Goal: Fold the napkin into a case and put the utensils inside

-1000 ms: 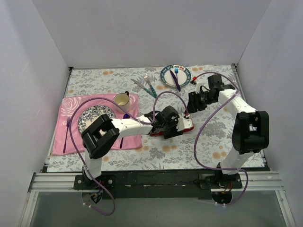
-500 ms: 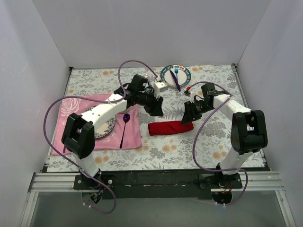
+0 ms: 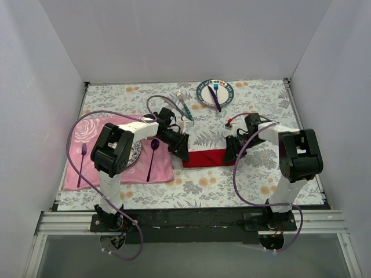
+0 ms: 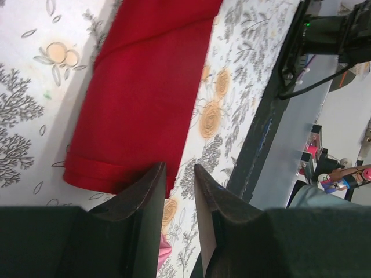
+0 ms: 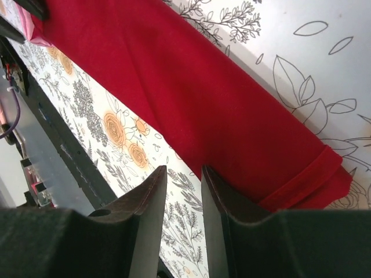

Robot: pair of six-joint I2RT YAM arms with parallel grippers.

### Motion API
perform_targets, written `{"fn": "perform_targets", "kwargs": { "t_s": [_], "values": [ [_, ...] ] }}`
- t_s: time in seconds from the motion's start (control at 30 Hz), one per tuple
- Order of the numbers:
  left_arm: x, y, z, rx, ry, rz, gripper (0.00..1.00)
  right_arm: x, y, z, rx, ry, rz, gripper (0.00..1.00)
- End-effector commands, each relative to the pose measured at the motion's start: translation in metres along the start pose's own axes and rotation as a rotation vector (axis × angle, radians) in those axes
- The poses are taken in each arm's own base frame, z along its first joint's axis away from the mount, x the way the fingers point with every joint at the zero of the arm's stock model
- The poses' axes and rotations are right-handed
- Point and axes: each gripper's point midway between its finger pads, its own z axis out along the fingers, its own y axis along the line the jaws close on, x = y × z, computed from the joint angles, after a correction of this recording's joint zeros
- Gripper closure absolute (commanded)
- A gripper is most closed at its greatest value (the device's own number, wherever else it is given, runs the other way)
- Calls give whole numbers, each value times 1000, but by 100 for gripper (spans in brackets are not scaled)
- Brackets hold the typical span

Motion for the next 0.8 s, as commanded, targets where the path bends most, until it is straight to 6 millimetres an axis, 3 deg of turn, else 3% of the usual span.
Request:
{"fn": "perform_targets", "kwargs": {
  "t_s": [0.0, 0.23, 0.37, 0.43, 0.5, 0.53, 0.6, 0.7, 0.77],
  "values": [
    [6, 23, 3, -88, 20, -41, 75, 8, -7, 6, -7, -4, 21, 62],
    [-6, 53, 11, -210, 56, -10, 76, 12, 6, 4, -57, -16, 22, 60],
    [-16, 61, 20, -280, 91, 90, 75, -1, 30, -22, -62, -39, -89, 55],
    [-28, 62, 21, -313, 84, 157, 71, -25, 33, -40, -27, -82, -140, 53],
    [-38, 61, 22, -320, 72, 213, 67, -46, 33, -58, 9, -123, -161, 51],
    [-51, 57, 20, -322, 46, 244, 59, -51, 30, -62, 23, -129, -168, 49],
    [-68, 50, 11, -334, 4, 298, 57, -61, 15, -66, 90, -129, -184, 47],
    [-94, 26, -13, -346, -98, 373, 47, -79, -3, -70, 175, -145, -213, 41],
    [-91, 15, -22, -325, -104, 384, 43, -88, -14, -71, 210, -135, -218, 39]
  ]
}}
